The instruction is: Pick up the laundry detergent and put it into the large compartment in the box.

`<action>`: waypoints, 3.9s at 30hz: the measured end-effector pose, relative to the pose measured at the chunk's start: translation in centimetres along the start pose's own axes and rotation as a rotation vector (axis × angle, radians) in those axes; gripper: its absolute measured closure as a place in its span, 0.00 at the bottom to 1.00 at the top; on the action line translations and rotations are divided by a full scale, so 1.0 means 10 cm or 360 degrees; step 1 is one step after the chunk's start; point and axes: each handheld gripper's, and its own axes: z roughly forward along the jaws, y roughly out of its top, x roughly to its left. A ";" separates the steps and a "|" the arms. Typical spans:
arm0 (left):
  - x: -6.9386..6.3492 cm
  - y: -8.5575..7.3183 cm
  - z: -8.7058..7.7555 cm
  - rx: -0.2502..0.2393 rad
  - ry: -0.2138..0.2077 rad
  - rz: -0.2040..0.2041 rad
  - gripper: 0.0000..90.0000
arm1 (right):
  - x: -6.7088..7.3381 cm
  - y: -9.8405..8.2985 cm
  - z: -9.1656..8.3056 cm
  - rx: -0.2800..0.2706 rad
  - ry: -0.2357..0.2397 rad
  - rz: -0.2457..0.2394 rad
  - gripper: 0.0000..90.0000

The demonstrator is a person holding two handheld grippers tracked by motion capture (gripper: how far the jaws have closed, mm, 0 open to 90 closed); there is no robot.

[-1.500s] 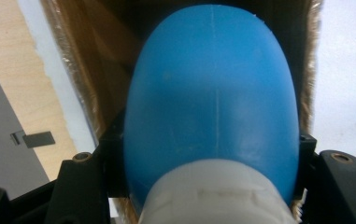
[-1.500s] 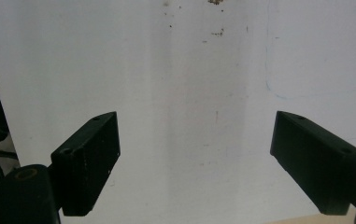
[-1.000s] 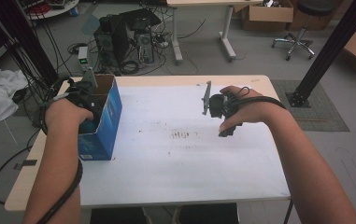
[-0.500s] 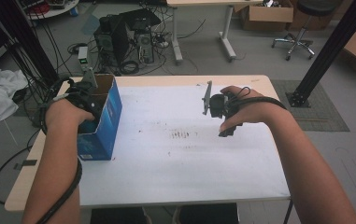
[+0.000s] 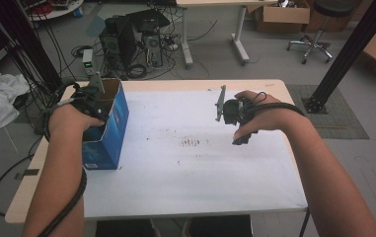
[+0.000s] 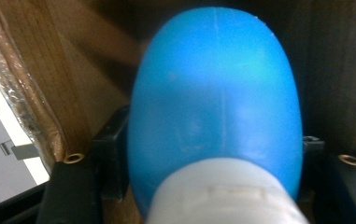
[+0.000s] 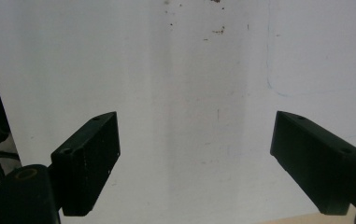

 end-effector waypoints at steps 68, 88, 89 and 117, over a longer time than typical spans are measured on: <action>-0.17 -0.22 -0.70 -0.0159 0.0182 0.0144 0.03 | 0.03 0.08 -0.09 0.0004 -0.0024 -0.0027 0.18; -0.36 -0.29 -0.89 -0.0222 0.0205 0.0291 0.00 | 0.05 0.08 -0.14 0.0006 -0.0024 -0.0029 0.18; -0.38 -0.29 -0.92 -0.0232 0.0209 0.0313 0.00 | 0.05 0.08 -0.14 0.0006 -0.0024 -0.0029 0.18; -1.42 -0.39 -1.26 -0.0293 -0.0009 0.1308 0.00 | 0.08 0.09 -0.15 0.0020 -0.0012 -0.0044 0.18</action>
